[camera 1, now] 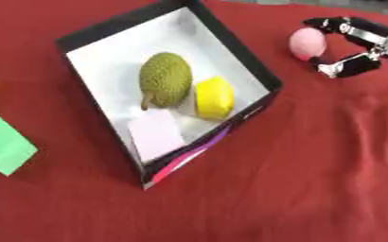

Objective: Pick up objects on the table and place them in the box.

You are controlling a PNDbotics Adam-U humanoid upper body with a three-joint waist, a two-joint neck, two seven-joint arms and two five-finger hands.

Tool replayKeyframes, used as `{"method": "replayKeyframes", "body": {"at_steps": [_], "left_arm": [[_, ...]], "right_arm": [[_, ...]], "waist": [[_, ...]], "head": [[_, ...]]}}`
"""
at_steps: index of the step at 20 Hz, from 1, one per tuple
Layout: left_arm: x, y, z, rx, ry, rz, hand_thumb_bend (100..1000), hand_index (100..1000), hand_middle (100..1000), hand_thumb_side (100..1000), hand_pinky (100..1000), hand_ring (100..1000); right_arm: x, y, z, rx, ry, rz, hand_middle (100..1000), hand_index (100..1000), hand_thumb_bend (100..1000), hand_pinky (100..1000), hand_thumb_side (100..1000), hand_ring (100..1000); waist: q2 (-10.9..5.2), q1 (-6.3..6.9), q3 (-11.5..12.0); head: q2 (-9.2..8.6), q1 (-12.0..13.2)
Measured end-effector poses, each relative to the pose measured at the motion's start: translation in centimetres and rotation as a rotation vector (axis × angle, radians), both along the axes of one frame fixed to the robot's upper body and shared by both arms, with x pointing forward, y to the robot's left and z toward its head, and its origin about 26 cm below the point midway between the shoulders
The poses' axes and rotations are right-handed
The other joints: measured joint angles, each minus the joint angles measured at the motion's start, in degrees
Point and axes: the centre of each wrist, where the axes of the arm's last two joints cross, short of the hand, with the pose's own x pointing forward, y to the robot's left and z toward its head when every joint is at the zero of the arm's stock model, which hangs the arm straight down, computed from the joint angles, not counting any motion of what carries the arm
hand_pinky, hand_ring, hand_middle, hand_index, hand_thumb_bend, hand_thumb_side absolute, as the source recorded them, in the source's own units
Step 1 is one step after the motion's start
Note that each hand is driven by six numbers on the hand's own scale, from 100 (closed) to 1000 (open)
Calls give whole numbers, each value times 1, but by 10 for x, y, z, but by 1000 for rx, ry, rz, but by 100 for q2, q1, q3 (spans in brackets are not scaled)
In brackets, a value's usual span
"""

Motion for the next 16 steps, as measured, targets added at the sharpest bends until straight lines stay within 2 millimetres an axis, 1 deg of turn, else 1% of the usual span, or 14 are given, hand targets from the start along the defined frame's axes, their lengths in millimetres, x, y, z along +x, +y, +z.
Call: {"method": "replayKeyframes", "body": {"at_steps": [7,9,11,16], "left_arm": [[0,0,0,2,3,0,100,744,700,601,722,889],[0,0,0,3,4,0,100,744,700,601,722,889],[0,0,0,4,4,-1,100,744,700,601,722,889],[0,1,-2,5,9,0,100,745,700,601,723,890]], "right_arm": [[0,3,1,40,-39,-7,587,821,100,867,100,820],[0,4,1,46,-49,-10,577,812,100,865,100,816],[0,4,0,50,-60,-14,535,772,100,853,100,793],[0,5,1,53,-91,-17,504,738,101,840,100,764]], "waist": [[0,-5,-35],[-1,-5,-36],[-1,-5,-35],[-3,-14,-38]], "head": [[29,55],[34,65],[43,73],[53,94]]}}
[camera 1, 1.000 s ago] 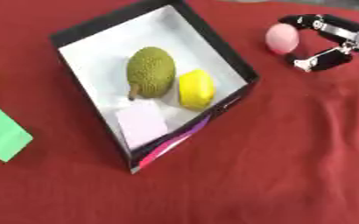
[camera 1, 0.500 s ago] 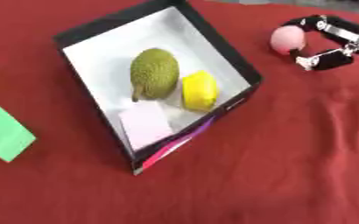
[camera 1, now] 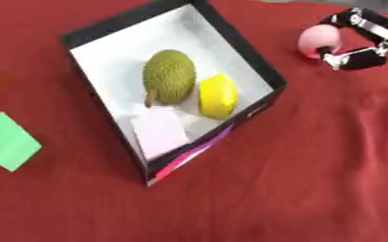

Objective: Pick up objects on the table and place them in the box.

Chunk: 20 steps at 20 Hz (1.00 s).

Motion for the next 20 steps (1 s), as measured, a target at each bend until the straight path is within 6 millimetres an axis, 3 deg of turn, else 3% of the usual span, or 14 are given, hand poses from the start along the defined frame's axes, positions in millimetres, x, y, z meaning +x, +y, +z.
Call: {"method": "replayKeyframes", "body": {"at_steps": [4,9,20], "left_arm": [[0,0,-1,0,2,1,100,745,700,601,724,889],[0,2,-6,1,20,8,100,745,700,601,724,888],[0,2,-7,21,28,11,100,749,701,569,729,877]], "right_arm": [[0,2,-1,6,-13,4,495,730,100,835,100,754],[3,11,4,28,-39,40,490,724,118,831,100,747],[19,73,51,-20,-106,227,492,718,228,826,100,743]], "waist": [[-25,5,-50],[-207,91,-188],[-805,325,-411]], "head": [[52,26],[205,56],[554,27]]}}
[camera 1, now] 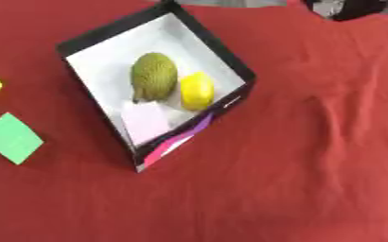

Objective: Pick up objects on the table and place them in the box.

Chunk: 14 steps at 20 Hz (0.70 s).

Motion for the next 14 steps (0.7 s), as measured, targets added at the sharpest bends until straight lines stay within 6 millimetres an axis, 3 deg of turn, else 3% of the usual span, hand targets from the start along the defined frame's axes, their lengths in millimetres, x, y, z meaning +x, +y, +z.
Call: {"method": "replayKeyframes", "body": {"at_steps": [6,14], "left_arm": [[2,-11,16,-1,-92,-28,100,749,696,480,734,859],[3,-25,35,11,-234,-58,100,752,695,413,738,848]], "right_arm": [[18,56,13,-63,1,167,495,715,279,823,100,744],[44,110,-1,-116,64,270,489,710,242,819,100,740]], "waist": [[-294,75,-32],[-418,116,50]], "head": [[186,-104],[338,-192]]}}
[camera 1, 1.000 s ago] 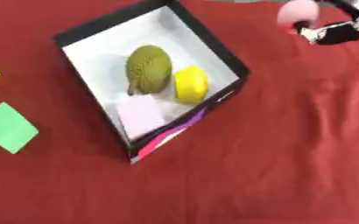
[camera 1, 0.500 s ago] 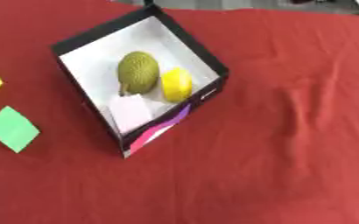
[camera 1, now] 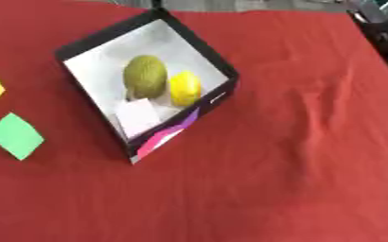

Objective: Pick up objects on the table and place them in the box.

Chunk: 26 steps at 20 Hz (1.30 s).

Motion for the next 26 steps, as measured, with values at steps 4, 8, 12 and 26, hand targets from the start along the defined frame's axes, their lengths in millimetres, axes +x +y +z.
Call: {"method": "replayKeyframes", "body": {"at_steps": [4,8,12,26], "left_arm": [[0,-3,1,17,2,-5,100,752,695,410,738,850],[1,-4,1,34,12,-6,100,752,696,413,738,851],[1,-4,1,41,21,-4,100,753,697,429,737,856],[1,-5,-1,61,56,-15,100,753,698,457,736,863]], "right_arm": [[16,18,-9,-9,19,10,490,711,240,818,100,740],[29,30,-21,-20,38,5,490,711,215,818,100,740],[40,37,-37,-39,60,-6,492,709,235,815,100,742],[50,41,-84,-203,64,-17,711,872,265,853,175,850]], "waist": [[-14,16,41],[-16,15,79],[-16,8,121],[-13,-29,168]], "head": [[27,-12],[64,34],[68,71],[116,115]]}}
